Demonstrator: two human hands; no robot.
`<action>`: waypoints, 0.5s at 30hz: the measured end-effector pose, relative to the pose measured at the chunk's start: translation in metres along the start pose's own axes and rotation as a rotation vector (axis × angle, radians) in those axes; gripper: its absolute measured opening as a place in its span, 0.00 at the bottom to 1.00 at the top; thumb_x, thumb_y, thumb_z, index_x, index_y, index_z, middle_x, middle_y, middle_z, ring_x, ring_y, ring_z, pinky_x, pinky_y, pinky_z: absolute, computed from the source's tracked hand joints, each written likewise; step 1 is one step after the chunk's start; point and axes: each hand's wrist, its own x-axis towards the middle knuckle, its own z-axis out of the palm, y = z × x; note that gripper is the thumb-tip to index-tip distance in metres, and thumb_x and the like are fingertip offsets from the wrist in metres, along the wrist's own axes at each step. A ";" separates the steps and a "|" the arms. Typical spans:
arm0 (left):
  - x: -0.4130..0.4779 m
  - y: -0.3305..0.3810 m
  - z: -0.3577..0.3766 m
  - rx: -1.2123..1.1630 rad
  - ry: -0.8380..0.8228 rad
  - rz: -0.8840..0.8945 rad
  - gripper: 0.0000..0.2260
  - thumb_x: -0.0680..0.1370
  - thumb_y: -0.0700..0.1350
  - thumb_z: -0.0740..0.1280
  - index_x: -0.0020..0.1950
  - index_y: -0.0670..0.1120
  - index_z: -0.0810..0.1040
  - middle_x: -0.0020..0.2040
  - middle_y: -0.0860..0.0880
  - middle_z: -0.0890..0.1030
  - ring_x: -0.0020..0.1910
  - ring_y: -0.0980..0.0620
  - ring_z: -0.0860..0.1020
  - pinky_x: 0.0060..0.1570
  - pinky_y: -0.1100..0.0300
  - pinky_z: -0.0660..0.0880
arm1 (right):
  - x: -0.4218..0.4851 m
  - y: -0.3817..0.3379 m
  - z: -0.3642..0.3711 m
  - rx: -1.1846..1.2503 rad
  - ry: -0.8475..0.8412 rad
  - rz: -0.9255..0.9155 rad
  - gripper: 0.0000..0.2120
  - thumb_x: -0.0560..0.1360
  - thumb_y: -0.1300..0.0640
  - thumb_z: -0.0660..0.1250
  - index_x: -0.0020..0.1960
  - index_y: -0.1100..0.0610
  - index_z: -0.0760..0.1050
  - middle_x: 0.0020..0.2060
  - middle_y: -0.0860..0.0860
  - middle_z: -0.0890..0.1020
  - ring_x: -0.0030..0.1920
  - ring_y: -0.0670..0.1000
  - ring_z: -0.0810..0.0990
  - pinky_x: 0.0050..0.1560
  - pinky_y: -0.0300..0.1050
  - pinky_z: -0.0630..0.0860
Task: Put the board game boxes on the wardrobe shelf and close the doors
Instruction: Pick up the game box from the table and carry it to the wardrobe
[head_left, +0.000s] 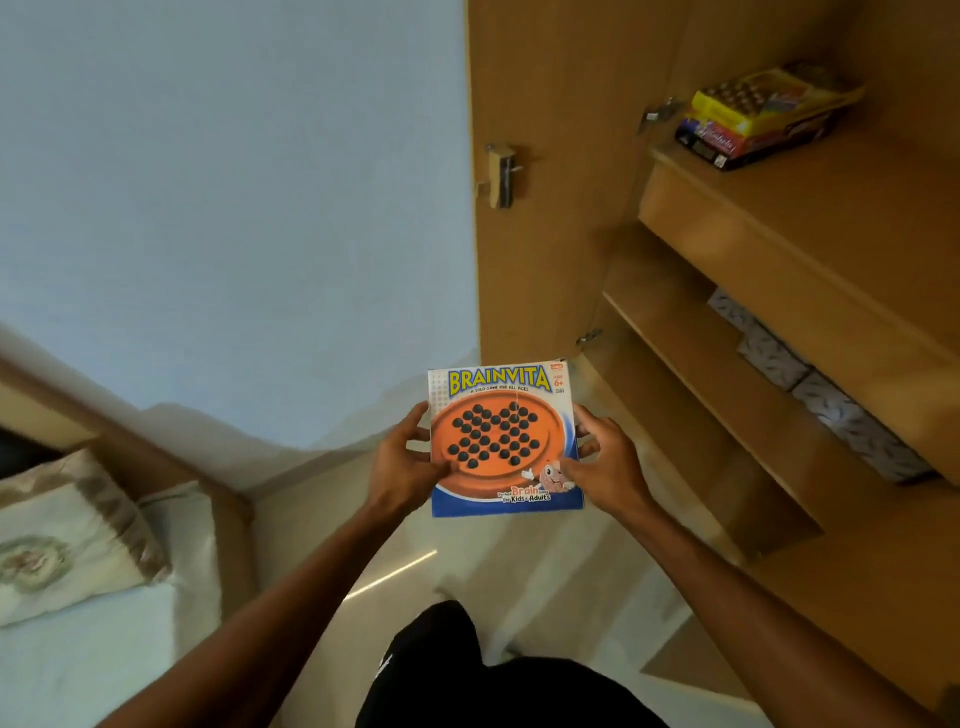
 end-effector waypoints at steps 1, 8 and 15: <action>0.020 0.010 0.005 0.014 -0.017 0.014 0.39 0.70 0.32 0.74 0.76 0.52 0.63 0.57 0.47 0.77 0.44 0.48 0.83 0.38 0.45 0.83 | 0.015 -0.002 -0.006 0.004 0.022 0.010 0.34 0.68 0.54 0.77 0.70 0.51 0.69 0.59 0.52 0.79 0.49 0.51 0.82 0.39 0.42 0.82; 0.177 0.091 0.050 0.105 -0.186 0.146 0.39 0.67 0.37 0.78 0.74 0.53 0.67 0.54 0.49 0.80 0.51 0.44 0.83 0.44 0.40 0.82 | 0.130 -0.009 -0.053 0.078 0.212 0.102 0.32 0.66 0.50 0.78 0.68 0.50 0.71 0.58 0.48 0.81 0.48 0.49 0.84 0.39 0.43 0.83; 0.277 0.209 0.132 0.118 -0.413 0.334 0.33 0.67 0.31 0.75 0.65 0.56 0.72 0.43 0.58 0.77 0.41 0.56 0.79 0.32 0.59 0.78 | 0.211 -0.008 -0.133 0.174 0.486 0.150 0.30 0.68 0.64 0.75 0.66 0.45 0.72 0.53 0.43 0.82 0.50 0.44 0.84 0.42 0.47 0.84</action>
